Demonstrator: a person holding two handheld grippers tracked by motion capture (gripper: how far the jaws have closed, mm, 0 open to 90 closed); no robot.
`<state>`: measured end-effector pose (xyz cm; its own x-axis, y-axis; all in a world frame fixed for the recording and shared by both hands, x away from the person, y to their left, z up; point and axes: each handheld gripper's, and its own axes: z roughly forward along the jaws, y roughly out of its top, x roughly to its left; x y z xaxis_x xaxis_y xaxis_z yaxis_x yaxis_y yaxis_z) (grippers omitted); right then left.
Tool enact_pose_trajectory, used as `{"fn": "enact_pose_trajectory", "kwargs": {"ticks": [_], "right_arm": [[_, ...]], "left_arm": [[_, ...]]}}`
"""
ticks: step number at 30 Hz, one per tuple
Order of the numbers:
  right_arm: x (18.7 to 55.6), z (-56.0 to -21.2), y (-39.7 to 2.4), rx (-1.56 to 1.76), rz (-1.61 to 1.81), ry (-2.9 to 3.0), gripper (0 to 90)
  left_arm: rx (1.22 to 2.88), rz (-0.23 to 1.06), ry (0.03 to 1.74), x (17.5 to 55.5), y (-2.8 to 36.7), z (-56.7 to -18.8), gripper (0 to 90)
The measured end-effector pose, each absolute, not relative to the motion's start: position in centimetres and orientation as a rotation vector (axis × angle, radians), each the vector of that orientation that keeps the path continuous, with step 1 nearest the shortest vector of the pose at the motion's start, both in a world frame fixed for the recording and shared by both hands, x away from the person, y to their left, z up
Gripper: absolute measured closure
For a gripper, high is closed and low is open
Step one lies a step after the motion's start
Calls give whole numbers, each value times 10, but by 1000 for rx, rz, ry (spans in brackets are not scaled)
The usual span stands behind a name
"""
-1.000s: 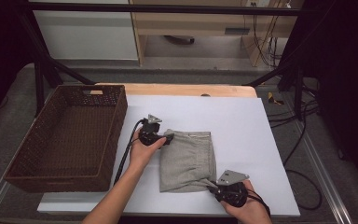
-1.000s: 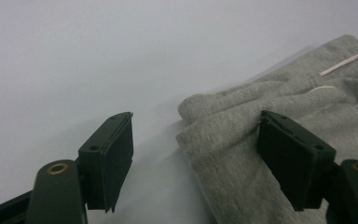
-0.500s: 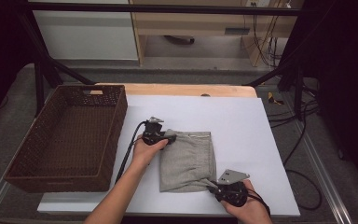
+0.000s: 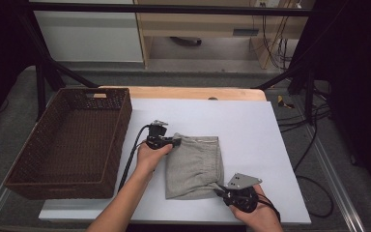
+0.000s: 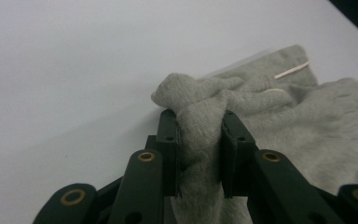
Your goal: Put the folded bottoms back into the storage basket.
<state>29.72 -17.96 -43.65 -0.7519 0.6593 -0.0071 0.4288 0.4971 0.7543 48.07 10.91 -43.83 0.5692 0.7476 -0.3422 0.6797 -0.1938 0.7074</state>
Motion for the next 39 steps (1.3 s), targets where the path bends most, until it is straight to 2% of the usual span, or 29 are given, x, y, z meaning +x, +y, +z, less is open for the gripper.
{"fn": "enact_pose_trajectory", "kwargs": {"ticks": [18,39], "right_arm": [[305,-397,-186,908,1271,2382,840],[314,-347,-173,807,1378,2353,841]], "left_arm": [[1931,128,1036,480,105,-364,739],[1891,184,983,478,128,-297,740]]}}
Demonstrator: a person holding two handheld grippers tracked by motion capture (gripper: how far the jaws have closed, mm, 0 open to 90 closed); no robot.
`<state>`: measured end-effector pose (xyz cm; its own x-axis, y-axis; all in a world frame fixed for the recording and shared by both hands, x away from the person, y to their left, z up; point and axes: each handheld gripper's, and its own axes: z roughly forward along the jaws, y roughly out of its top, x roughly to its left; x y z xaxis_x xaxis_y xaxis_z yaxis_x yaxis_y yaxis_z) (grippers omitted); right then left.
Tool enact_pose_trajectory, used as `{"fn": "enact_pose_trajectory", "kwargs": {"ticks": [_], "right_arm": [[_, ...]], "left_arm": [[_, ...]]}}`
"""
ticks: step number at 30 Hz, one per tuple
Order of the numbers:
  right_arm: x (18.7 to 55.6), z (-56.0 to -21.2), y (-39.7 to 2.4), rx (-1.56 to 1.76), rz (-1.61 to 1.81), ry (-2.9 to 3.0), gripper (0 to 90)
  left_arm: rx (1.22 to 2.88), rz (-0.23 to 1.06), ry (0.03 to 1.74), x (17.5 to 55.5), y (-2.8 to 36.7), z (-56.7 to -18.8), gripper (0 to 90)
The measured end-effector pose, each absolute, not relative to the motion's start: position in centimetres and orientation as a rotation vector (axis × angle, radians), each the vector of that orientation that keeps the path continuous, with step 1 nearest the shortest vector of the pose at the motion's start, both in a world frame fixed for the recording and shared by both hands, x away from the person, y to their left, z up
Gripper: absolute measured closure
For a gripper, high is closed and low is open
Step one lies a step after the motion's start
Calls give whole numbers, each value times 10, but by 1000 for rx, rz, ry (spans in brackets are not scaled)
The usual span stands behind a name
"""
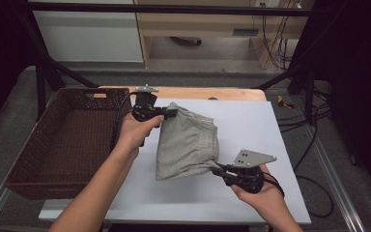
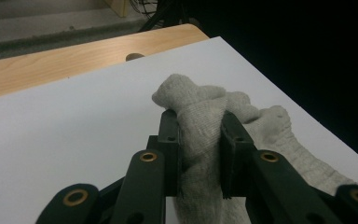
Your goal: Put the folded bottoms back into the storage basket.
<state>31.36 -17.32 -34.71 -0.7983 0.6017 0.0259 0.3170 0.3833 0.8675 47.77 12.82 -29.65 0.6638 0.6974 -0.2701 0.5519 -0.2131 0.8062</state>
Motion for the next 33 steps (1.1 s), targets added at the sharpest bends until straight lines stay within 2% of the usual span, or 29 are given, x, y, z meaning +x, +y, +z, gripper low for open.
{"fn": "enact_pose_trajectory", "kwargs": {"ticks": [19,33], "right_arm": [[324,-349,-158,798,1470,2365,842],[329,-347,-145,768,1501,2395,842]], "left_arm": [[1899,218,966,472,138,-273,741],[1896,221,970,473,152,-269,741]]}}
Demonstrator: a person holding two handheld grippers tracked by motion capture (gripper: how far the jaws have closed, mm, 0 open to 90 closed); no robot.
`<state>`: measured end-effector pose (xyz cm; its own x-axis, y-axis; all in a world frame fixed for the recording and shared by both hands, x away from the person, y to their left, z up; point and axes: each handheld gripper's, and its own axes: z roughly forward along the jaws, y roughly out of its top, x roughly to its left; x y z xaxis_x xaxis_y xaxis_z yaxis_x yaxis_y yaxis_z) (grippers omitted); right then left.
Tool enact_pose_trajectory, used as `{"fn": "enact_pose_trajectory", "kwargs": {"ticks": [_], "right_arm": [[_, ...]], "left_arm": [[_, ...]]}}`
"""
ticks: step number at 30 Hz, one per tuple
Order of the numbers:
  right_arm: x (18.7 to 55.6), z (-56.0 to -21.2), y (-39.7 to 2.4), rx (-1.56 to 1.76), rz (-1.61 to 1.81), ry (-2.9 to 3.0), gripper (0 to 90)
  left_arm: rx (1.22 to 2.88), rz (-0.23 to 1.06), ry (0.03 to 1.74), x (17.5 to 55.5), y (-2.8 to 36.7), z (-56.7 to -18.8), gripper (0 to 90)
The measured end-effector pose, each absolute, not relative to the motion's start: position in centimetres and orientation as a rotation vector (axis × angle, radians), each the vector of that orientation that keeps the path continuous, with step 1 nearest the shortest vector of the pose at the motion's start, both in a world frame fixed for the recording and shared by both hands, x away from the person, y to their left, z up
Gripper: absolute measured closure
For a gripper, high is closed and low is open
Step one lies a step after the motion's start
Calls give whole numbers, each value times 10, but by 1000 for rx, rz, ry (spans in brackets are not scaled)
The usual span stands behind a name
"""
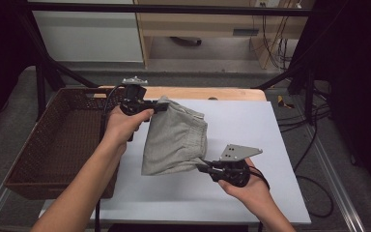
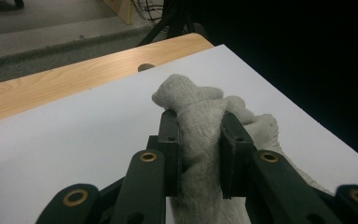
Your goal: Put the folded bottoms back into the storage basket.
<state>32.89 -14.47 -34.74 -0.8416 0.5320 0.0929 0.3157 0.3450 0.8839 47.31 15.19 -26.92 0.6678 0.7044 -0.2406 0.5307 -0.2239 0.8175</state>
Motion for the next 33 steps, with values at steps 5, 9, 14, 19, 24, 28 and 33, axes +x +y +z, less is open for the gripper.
{"fn": "enact_pose_trajectory", "kwargs": {"ticks": [5,9,14,19,24,28,33], "right_arm": [[332,-346,-141,766,1517,2401,842],[336,-344,-137,780,1562,2406,842],[341,-340,-131,768,1584,2401,842],[344,-333,-122,740,1598,2400,842],[347,-326,-114,715,1605,2404,842],[350,-321,-106,697,1610,2408,842],[356,-313,-95,676,1607,2413,842]], "left_arm": [[1886,223,974,475,158,-266,741],[1882,231,973,476,164,-260,741],[1876,247,981,475,172,-251,741],[1865,259,986,474,184,-243,741],[1852,268,1000,472,194,-237,740],[1847,282,1003,472,202,-233,740],[1828,293,1021,474,213,-229,740]]}}
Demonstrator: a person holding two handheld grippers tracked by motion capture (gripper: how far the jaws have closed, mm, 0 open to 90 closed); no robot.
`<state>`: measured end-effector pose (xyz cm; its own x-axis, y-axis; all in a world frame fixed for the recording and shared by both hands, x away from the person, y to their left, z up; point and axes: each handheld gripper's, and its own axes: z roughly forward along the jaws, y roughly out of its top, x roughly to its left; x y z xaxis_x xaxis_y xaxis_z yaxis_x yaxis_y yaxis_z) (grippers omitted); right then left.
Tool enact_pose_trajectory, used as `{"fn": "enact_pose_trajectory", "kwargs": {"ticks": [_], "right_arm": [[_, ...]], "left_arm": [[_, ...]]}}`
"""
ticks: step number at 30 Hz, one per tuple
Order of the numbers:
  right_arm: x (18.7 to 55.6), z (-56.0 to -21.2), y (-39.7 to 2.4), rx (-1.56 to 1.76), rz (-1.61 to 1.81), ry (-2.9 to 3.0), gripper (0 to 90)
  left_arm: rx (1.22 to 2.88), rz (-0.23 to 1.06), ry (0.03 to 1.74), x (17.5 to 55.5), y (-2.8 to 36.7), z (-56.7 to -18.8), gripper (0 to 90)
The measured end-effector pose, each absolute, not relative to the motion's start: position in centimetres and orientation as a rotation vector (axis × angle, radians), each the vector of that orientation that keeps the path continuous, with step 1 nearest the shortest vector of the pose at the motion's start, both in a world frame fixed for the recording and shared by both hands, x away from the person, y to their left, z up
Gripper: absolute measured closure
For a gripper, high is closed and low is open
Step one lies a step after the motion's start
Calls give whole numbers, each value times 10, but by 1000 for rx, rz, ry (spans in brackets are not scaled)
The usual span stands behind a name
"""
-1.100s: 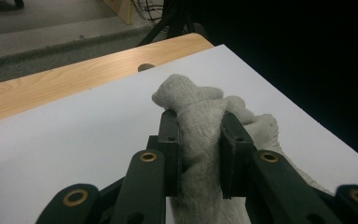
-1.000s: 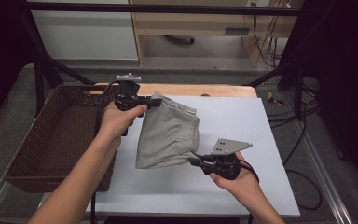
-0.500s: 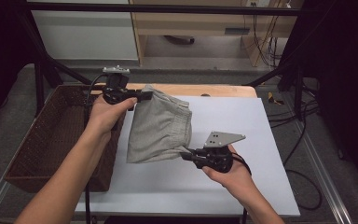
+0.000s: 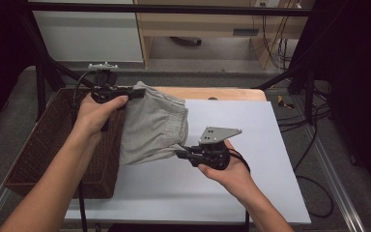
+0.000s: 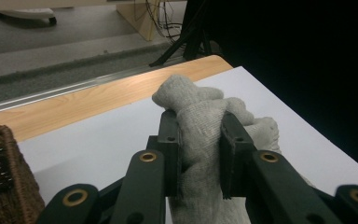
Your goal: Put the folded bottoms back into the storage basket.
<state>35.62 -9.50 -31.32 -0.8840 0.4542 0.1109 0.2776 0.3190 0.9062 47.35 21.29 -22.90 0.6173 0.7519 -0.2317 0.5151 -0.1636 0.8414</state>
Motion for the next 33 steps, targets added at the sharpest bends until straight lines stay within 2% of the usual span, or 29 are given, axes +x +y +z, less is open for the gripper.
{"fn": "enact_pose_trajectory", "kwargs": {"ticks": [33], "right_arm": [[382,-301,-28,584,1626,2435,842]], "left_arm": [[1793,384,1092,469,281,-221,740]]}}
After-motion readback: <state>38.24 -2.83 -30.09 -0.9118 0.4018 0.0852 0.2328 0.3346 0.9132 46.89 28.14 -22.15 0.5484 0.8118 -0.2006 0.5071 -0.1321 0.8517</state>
